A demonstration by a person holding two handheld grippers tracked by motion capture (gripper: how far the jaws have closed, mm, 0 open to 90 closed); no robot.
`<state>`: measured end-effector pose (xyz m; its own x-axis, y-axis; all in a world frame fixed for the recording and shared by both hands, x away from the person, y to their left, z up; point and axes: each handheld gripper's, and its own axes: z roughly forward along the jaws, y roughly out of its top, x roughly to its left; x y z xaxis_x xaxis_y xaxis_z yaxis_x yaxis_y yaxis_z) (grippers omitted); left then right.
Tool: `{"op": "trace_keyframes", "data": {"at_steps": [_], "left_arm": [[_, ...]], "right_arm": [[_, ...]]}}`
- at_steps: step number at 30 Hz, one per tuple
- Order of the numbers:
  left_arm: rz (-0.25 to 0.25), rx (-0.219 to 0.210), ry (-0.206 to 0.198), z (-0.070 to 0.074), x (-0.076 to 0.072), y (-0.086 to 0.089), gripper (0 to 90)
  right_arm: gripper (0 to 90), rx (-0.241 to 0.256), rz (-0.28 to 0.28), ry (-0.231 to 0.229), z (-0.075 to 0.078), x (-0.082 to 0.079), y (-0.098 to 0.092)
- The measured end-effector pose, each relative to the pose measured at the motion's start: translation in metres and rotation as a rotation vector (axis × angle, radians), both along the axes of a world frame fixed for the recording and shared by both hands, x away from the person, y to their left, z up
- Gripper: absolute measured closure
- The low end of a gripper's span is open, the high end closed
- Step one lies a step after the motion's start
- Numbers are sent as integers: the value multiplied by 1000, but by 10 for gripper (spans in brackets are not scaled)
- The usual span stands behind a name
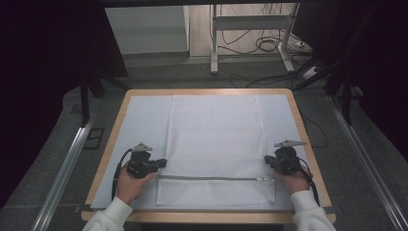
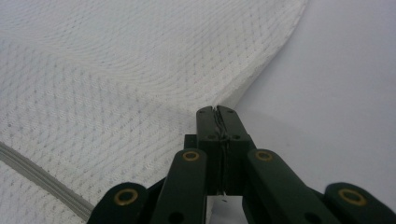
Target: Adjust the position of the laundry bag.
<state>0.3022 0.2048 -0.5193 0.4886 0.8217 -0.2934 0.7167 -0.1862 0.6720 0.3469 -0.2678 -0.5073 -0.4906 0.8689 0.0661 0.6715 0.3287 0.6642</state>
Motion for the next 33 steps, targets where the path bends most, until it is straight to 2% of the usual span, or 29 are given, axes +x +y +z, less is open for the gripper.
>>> {"op": "trace_keyframes", "data": {"at_steps": [7, 21, 33], "left_arm": [[27, 4, 3, -2, 0, 10, 893], [62, 1, 20, -5, -5, 28, 891], [70, 6, 29, -6, -4, 31, 889]], "right_arm": [[872, 9, 22, -11, 0, -1, 10], [872, 15, 58, 1, -3, -2, 24], [872, 9, 73, 2, -4, -2, 28]]}}
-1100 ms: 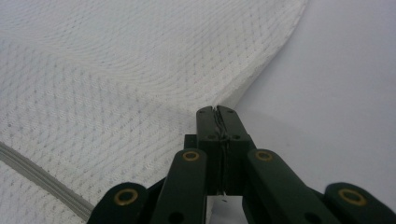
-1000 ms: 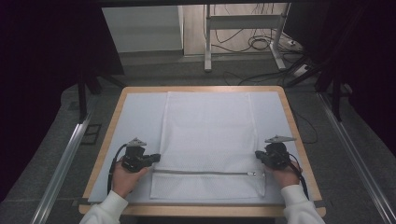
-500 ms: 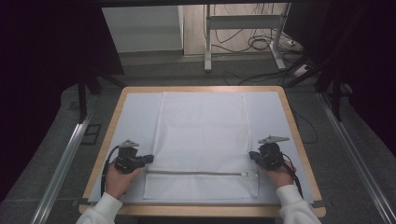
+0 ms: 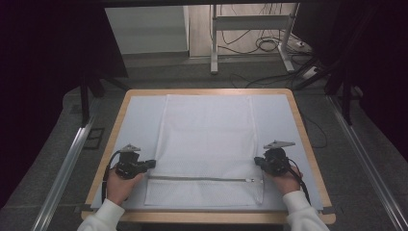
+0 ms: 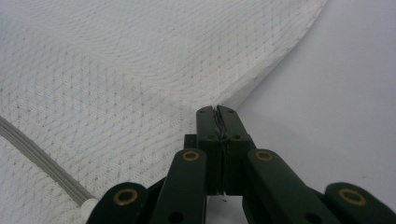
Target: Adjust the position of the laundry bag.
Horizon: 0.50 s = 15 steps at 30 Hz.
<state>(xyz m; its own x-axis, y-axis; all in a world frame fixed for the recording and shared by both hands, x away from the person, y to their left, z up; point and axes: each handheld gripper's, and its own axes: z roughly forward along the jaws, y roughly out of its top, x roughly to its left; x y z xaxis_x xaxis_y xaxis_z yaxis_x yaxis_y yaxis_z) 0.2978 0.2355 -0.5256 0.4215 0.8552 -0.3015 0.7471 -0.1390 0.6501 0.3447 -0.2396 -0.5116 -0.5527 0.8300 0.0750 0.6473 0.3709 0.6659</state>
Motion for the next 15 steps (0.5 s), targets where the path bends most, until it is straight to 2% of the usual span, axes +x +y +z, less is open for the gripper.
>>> {"op": "trace_keyframes", "data": {"at_steps": [8, 9, 11, 13, 14, 15], "left_arm": [[1, 18, -1, -2, 0, -2, 872], [12, 38, -13, -2, -1, -3, 828], [25, 77, -31, -2, -2, -5, 636], [41, 85, -56, 2, -4, -6, 521], [48, 84, -65, 3, -4, -6, 422], [50, 78, -76, 5, -5, -6, 387]], "right_arm": [[866, -1, 3, 3, -1, 0, -1], [849, -2, 2, 0, -1, 0, -1], [732, -9, 5, -20, 0, -1, -1], [622, -1, -7, -44, 1, -1, -3], [551, 3, -15, -57, 2, -1, -4], [518, 3, -21, -65, 3, -1, -4]]}}
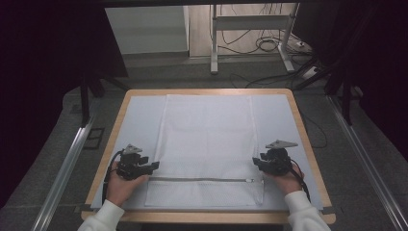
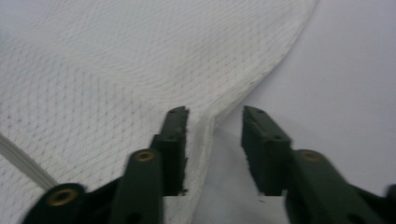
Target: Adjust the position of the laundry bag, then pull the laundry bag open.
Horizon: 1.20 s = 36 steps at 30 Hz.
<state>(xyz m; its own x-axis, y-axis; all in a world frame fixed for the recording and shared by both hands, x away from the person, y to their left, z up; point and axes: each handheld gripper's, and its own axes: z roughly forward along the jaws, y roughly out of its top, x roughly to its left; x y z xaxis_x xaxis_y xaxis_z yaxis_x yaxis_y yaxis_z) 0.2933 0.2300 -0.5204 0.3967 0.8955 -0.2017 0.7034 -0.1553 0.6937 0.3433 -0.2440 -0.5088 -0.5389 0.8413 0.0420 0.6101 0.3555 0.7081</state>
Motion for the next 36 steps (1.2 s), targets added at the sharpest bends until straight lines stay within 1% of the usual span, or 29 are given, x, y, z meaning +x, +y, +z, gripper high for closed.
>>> {"op": "trace_keyframes", "data": {"at_steps": [2, 4, 6, 11, 12, 15, 16, 19, 21, 24, 27, 28, 31, 36], "left_arm": [[-6, -12, -25, 5, -1, 1, 347], [-4, -1, -50, 9, -2, 1, 318], [-18, 0, -67, 13, -3, -1, 300], [-67, -37, -98, 26, -7, -9, 293], [-78, -40, -104, 29, -8, -12, 299], [-116, -56, -115, 37, -9, -23, 306], [-130, -62, -114, 40, -9, -28, 308], [-160, -61, -113, 46, -9, -42, 308], [-193, -61, -113, 49, -9, -53, 314], [-220, -68, -115, 52, -8, -66, 310], [-249, -73, -106, 53, -8, -77, 309], [-258, -79, -96, 53, -8, -81, 310], [-275, -85, -69, 51, -7, -87, 321], [-295, -86, -62, 51, -5, -97, 332]], "right_arm": [[469, 14, -10, -4, 1, 0, -2], [433, 35, -19, -12, 3, -1, -4], [403, 51, -19, -12, 5, -2, -5], [368, 97, -17, -9, 10, -9, -11], [366, 111, -19, -8, 11, -12, -13], [360, 130, -16, -15, 14, -20, -18], [358, 136, -18, -18, 15, -22, -20], [356, 153, -27, -22, 17, -25, -25], [356, 157, -33, -26, 17, -25, -29], [356, 161, -42, -21, 17, -25, -31], [357, 158, -35, -25, 16, -24, -31], [361, 159, -31, -25, 17, -24, -31], [361, 159, -25, -24, 16, -24, -31], [361, 155, -32, -25, 16, -25, -32]]}}
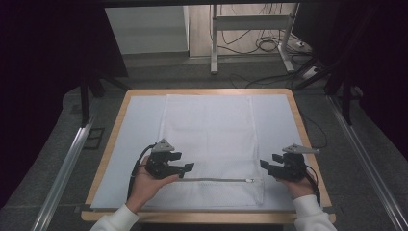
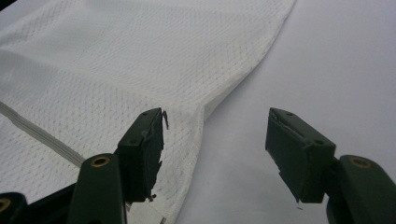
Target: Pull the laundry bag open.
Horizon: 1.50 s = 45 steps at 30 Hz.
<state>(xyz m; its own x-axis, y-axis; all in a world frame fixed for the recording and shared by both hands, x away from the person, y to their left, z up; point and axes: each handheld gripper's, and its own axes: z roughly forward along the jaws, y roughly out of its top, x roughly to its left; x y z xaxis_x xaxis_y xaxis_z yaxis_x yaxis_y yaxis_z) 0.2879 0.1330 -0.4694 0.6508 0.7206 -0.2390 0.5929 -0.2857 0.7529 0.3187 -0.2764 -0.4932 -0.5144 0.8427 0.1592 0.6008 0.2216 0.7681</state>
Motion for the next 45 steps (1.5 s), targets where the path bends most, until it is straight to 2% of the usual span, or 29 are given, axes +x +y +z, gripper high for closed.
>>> {"op": "trace_keyframes", "data": {"at_steps": [6, 10, 15, 32, 45], "left_arm": [[-42, -4, 14, 1, 3, -16, 351], [-66, 4, 16, 2, 4, -28, 350], [-71, 4, 28, -2, 3, -36, 351], [-141, 9, 71, -7, 4, -70, 378], [-169, 20, 79, -11, 3, -89, 384]], "right_arm": [[361, 0, -28, -11, 0, -2, -4], [360, -5, -25, -12, -1, -2, -5], [353, -8, -12, -2, -2, -2, -4], [351, -21, -4, 4, -5, 2, 0], [345, -50, 4, 0, -7, 4, 5]]}}
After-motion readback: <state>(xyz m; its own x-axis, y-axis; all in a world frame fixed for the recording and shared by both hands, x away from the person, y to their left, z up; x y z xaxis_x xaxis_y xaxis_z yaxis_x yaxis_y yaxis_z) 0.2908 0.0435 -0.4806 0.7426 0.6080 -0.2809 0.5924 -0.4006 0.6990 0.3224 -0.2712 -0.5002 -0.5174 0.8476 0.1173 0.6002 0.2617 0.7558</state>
